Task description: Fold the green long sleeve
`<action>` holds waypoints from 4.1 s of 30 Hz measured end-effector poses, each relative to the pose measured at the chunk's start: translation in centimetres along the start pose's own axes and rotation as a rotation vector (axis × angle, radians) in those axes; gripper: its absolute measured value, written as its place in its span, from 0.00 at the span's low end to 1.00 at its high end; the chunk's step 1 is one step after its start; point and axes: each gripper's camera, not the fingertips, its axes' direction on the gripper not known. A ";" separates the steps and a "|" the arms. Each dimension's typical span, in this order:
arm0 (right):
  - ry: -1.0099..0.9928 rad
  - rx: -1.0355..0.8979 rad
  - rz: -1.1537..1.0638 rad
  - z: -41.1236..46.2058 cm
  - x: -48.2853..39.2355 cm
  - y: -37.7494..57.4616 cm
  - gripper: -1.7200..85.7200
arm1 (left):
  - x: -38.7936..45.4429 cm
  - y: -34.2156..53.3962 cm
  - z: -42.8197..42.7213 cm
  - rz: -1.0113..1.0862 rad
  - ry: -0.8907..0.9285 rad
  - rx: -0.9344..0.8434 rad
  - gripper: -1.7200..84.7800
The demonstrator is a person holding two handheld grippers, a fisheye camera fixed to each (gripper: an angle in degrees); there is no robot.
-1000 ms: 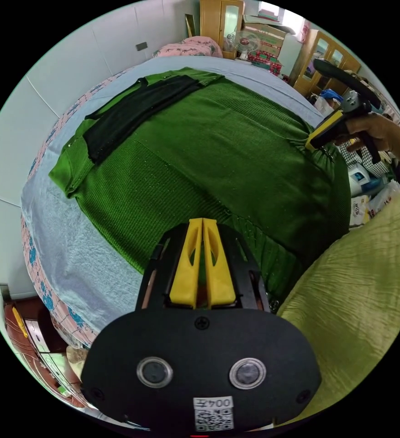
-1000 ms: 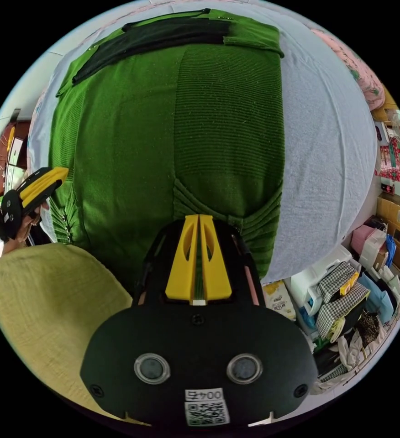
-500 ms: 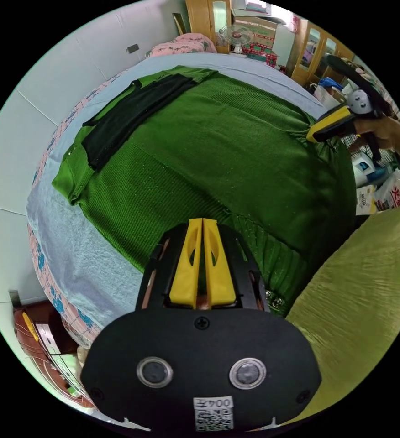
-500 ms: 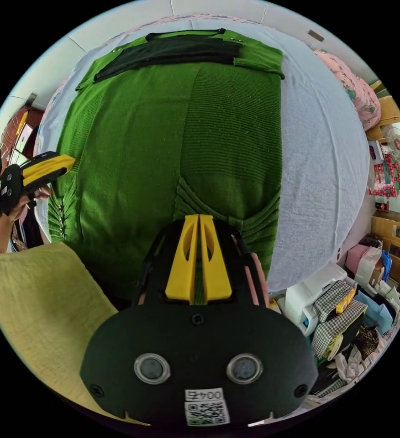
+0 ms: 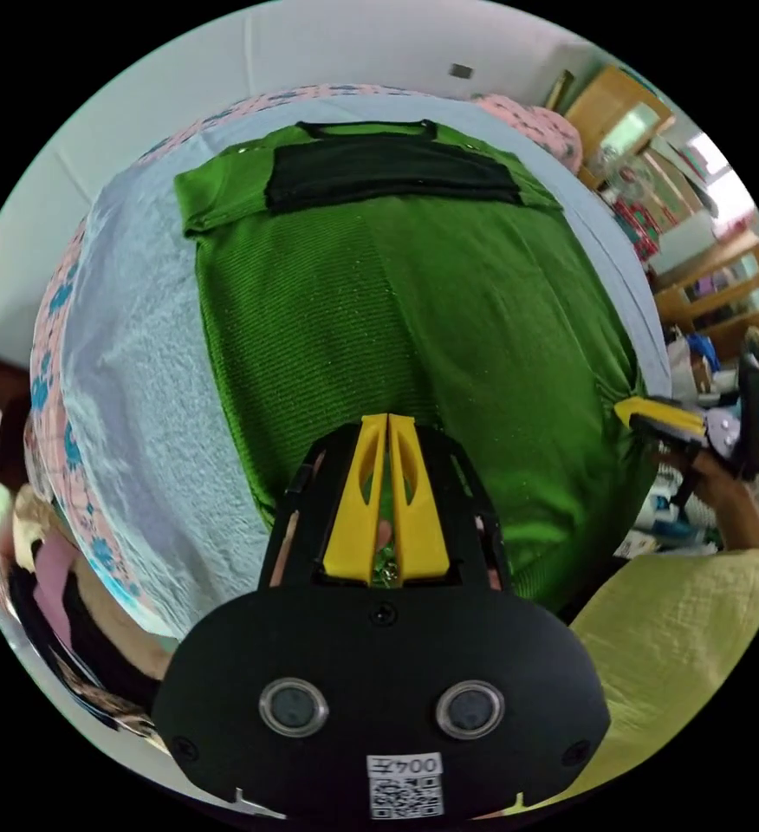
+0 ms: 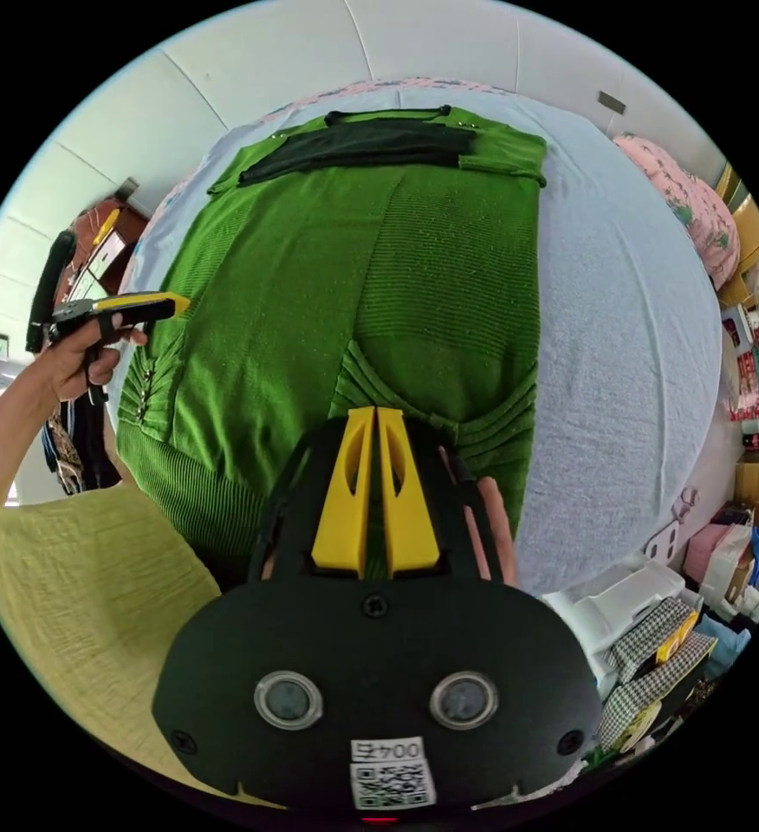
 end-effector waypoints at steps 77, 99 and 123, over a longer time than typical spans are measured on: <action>-0.758 0.134 0.180 -2.1 22.2 23.0 0.09 | -14.5 43.5 -9.7 -0.526 0.664 0.429 0.05; -0.894 0.332 0.149 -8.6 24.8 21.0 0.01 | -19.4 38.0 -11.9 -0.593 0.902 0.614 0.04; -0.830 0.675 0.434 -17.8 25.1 -8.2 0.02 | -32.2 0.4 -17.7 -0.493 0.897 0.683 0.04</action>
